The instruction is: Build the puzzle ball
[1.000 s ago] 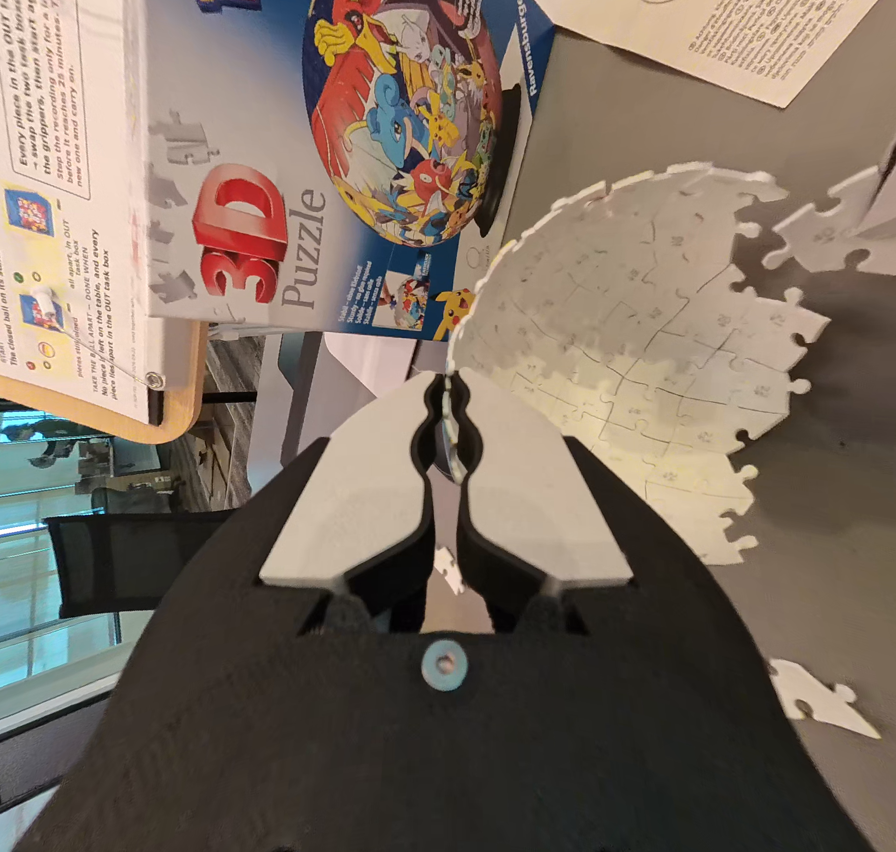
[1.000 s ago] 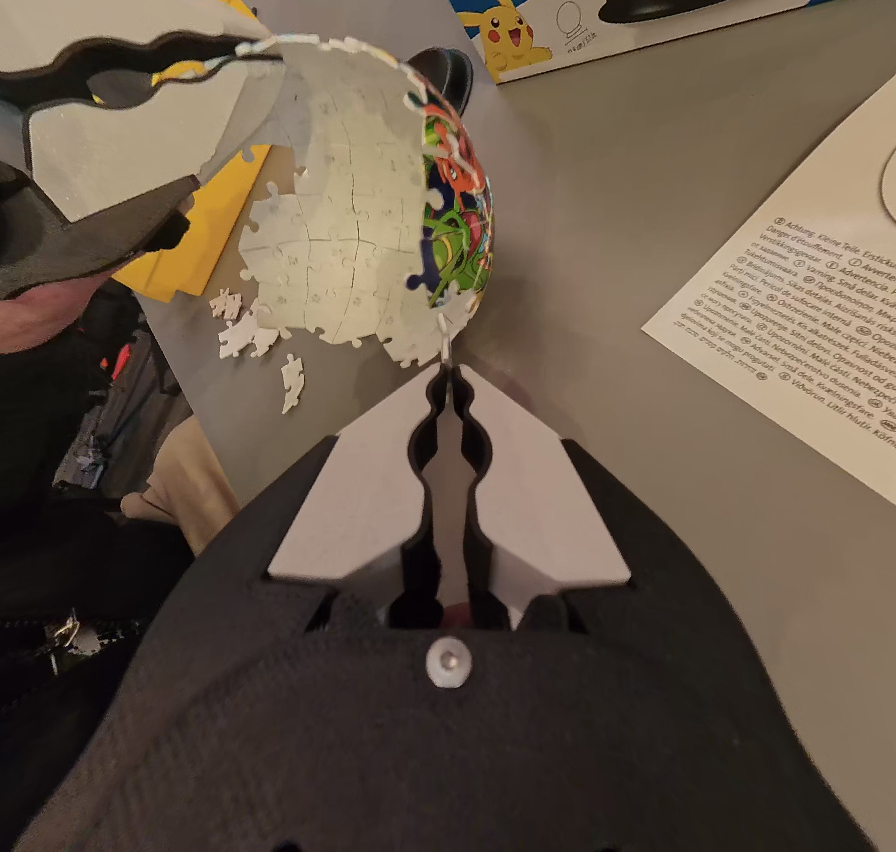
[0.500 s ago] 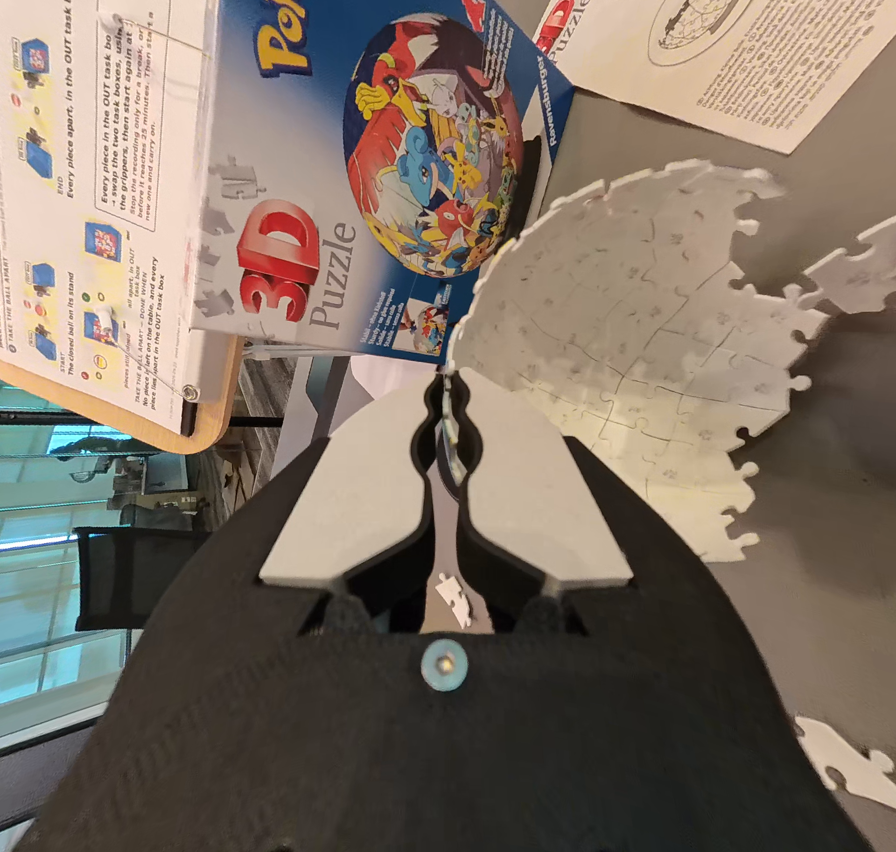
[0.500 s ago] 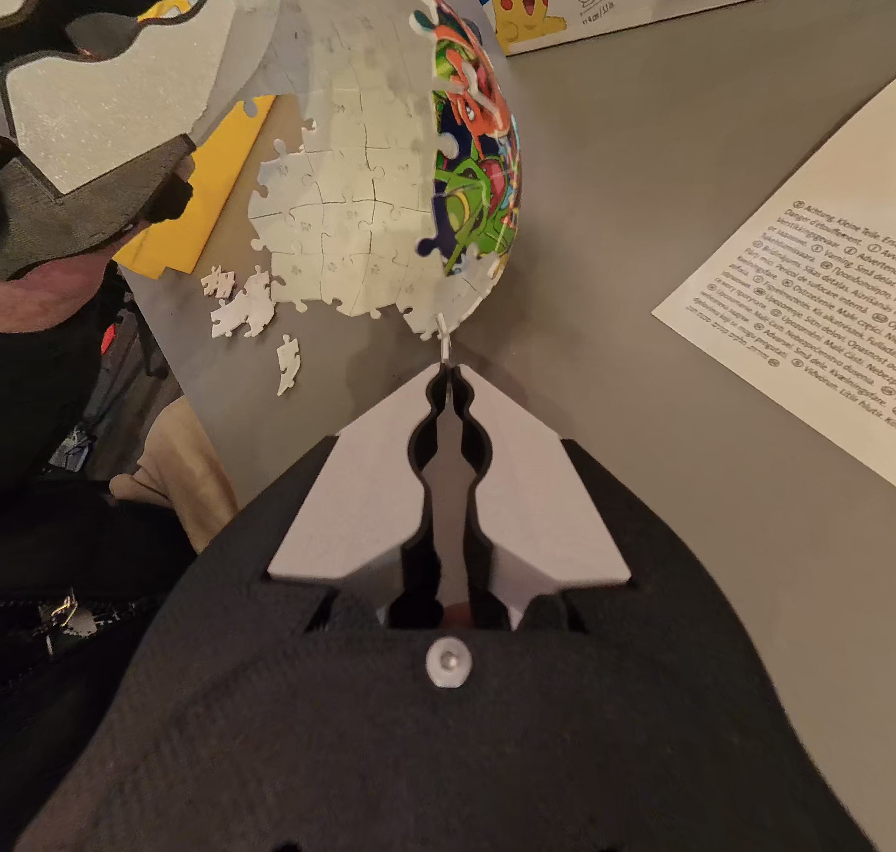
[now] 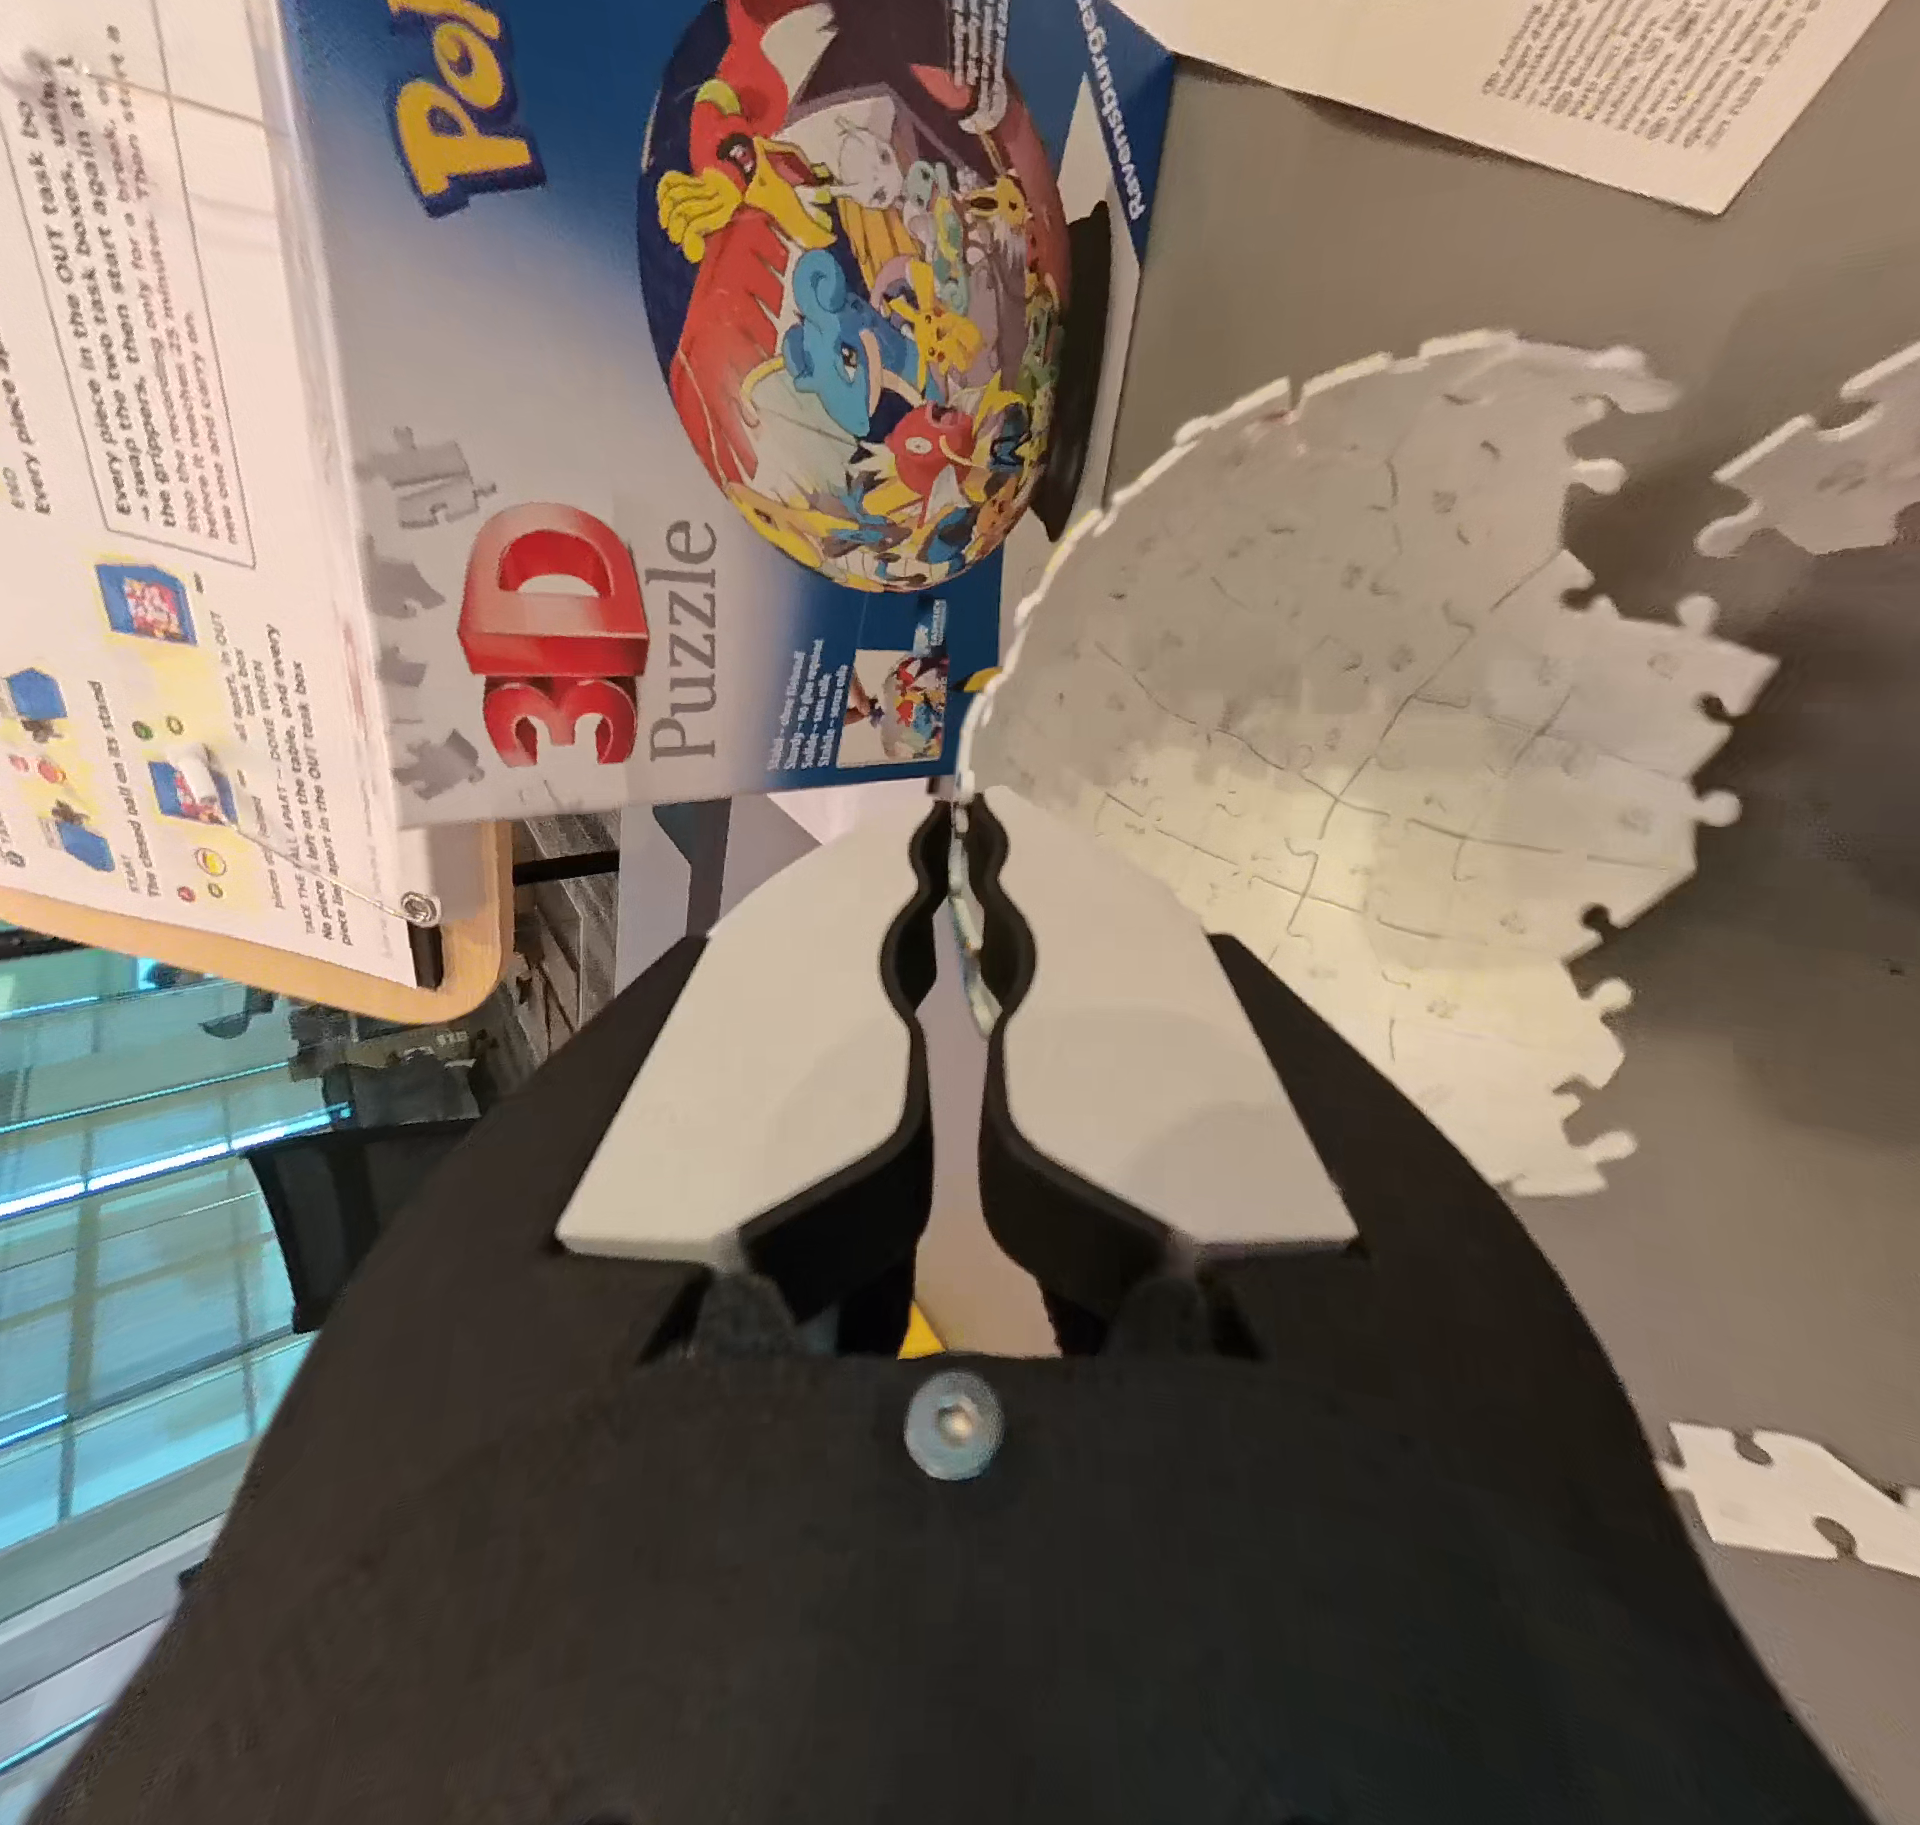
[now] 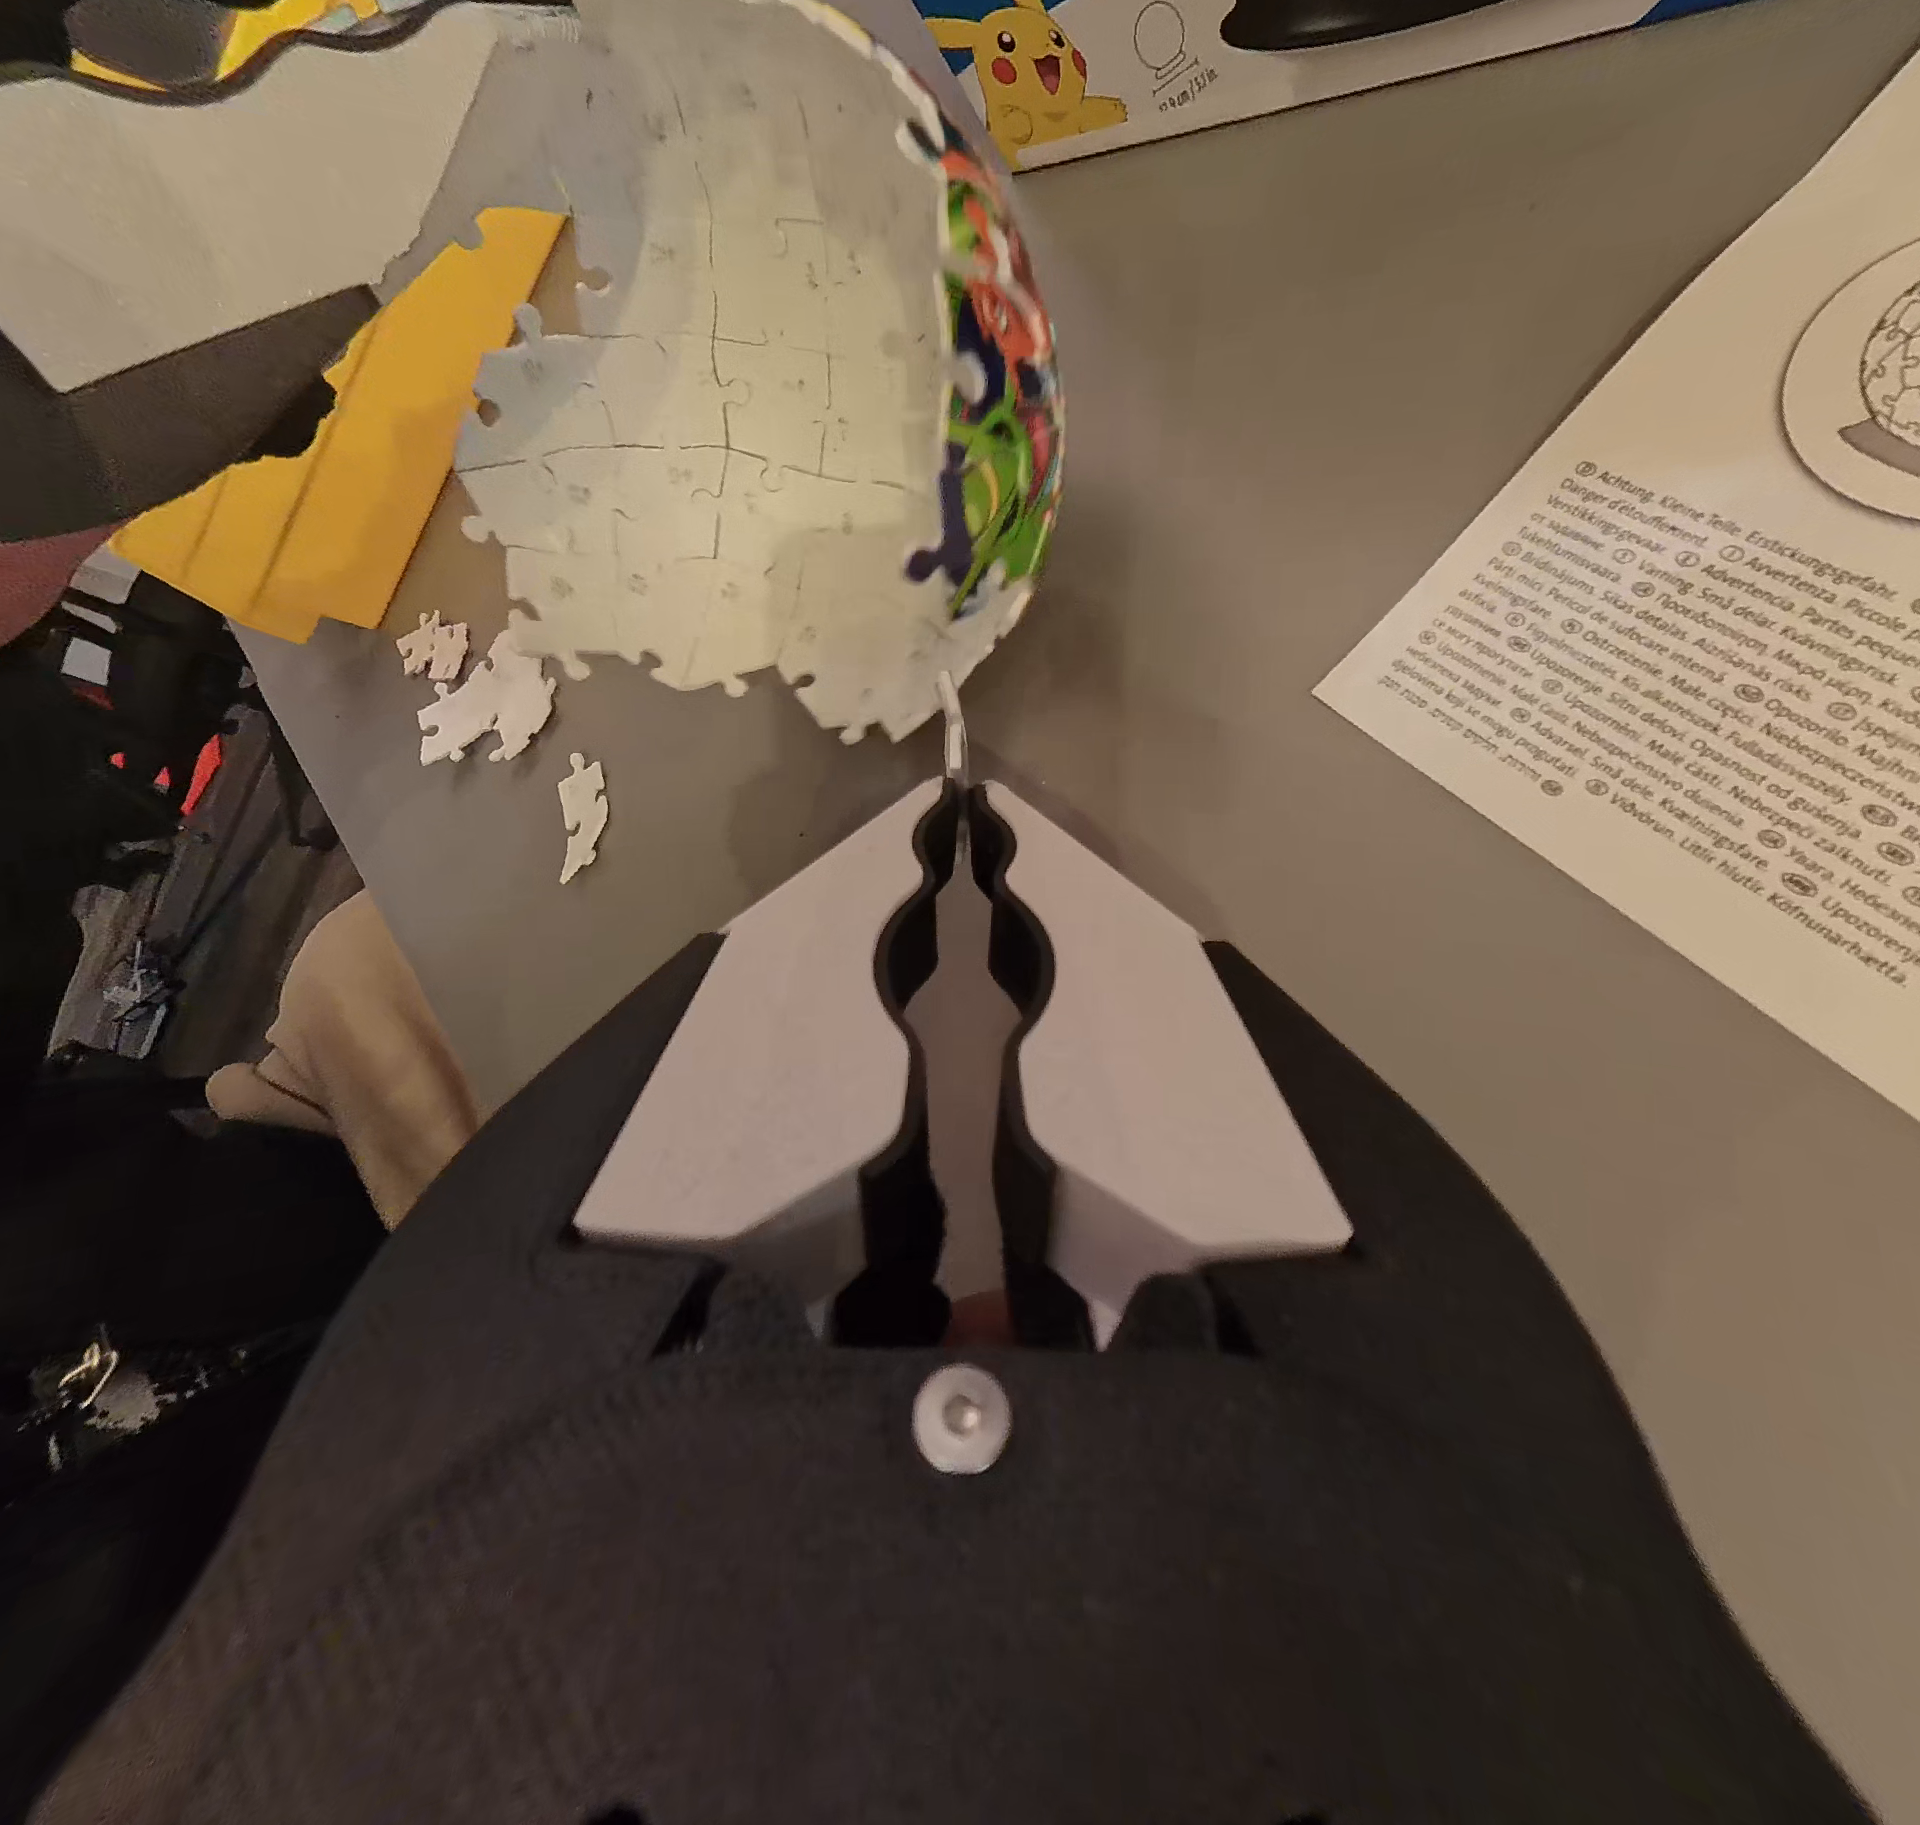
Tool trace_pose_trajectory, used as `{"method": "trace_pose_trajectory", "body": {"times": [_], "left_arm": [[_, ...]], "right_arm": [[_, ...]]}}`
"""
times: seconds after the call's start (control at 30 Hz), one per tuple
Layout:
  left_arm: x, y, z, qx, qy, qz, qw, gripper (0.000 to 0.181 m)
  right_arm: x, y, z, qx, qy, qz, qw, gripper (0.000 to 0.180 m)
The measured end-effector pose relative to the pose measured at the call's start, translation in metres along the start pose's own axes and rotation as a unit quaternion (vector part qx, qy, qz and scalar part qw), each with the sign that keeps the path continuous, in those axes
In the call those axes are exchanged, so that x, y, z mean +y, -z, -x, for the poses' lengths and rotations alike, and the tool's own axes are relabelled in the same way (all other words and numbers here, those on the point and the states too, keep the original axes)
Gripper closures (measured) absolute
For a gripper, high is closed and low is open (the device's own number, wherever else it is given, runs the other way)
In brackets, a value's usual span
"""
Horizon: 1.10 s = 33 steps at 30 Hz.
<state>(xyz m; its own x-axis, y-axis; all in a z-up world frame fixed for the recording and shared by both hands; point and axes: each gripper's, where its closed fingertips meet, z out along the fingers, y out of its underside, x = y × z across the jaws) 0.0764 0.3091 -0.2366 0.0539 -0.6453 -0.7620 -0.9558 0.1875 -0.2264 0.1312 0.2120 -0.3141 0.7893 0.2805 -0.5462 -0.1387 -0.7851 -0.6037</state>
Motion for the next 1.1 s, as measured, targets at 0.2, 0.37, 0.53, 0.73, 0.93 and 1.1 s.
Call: {"method": "trace_pose_trajectory", "body": {"times": [0.2, 0.37, 0.53, 0.73, 0.93, 1.1], "left_arm": [[-0.0057, -0.0036, -0.0055, 0.003, -0.029, 0.022, 0.999, 0.178], [-0.0052, -0.0062, -0.0059, 0.004, -0.029, 0.034, 0.999, 0.178], [-0.0061, -0.0063, -0.0059, 0.002, -0.034, 0.039, 0.999, 0.178], [-0.0079, -0.0061, -0.006, 0.001, -0.035, 0.042, 0.999, 0.178], [-0.0088, -0.0062, -0.006, 0.001, -0.035, 0.042, 0.999, 0.178], [-0.0093, -0.0063, -0.0061, -0.001, -0.036, 0.042, 0.998, 0.178]], "right_arm": [[-0.0047, -0.0029, -0.0065, 0.011, -0.005, -0.006, 1.0, 0.18], [-0.0058, -0.0029, -0.0088, 0.021, -0.009, -0.016, 1.0, 0.18], [-0.0093, -0.0015, -0.0094, 0.029, -0.009, -0.026, 0.999, 0.18], [-0.0095, -0.0003, -0.0085, 0.033, -0.014, -0.032, 0.999, 0.18], [-0.0105, 0.0009, -0.0087, 0.04, -0.019, -0.042, 0.998, 0.18], [-0.0086, 0.0005, -0.0086, 0.042, -0.02, -0.041, 0.998, 0.18]]}}
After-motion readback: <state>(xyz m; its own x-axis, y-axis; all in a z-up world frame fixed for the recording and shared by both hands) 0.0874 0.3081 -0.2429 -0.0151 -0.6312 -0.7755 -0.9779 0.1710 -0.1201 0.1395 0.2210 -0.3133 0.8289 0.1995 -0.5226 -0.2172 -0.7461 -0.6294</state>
